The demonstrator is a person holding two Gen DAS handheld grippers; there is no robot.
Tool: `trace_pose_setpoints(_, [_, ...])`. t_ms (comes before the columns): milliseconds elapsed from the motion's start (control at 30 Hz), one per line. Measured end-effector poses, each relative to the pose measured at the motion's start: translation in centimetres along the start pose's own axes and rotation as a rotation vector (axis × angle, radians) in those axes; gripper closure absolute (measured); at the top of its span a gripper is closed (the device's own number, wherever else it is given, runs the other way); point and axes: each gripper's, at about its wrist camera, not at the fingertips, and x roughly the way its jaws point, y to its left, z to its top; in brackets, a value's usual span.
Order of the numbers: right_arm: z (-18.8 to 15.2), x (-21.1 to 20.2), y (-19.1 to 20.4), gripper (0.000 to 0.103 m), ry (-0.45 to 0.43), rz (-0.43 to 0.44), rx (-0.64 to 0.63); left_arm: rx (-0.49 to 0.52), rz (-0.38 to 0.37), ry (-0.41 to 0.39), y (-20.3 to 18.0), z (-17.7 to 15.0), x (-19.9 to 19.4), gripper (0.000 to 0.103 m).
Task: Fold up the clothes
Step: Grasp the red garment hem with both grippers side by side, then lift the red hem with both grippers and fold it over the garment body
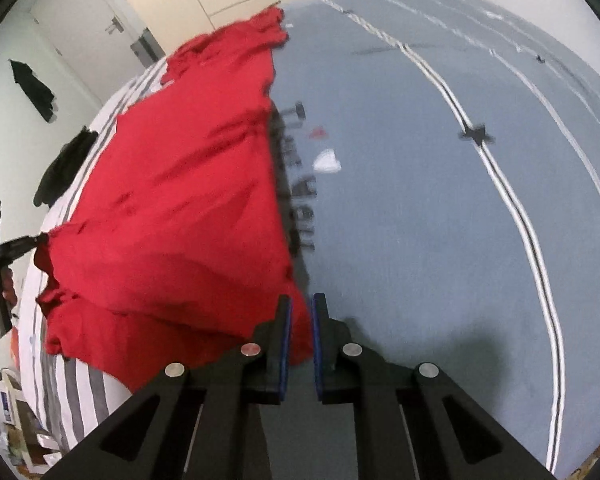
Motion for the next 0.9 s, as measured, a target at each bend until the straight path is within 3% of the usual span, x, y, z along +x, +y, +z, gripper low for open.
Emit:
trace_pose_setpoints(333, [7.3,4.4,6.2,0.090,-0.085,0.076,-0.107,0.029,-0.004,-0.002,-0.3,1.5,1.1,0.095])
trace_pose_setpoints(500, [9.1,8.1,8.4,0.090,-0.075,0.045,-0.131,0.071,0.007,0.012,-0.6,1.8,2.4,0.095])
trace_pose_setpoints(667, [9.9,11.4,7.7,0.095,-0.044,-0.024,-0.114,0.081,0.004,0.036,-0.2,1.4,3.9,0.095])
trace_pose_setpoints(900, [10.3,11.8,6.6,0.099,-0.035,-0.017,-0.109,0.086,-0.009,0.034,-0.1,1.3,4.0,0.095])
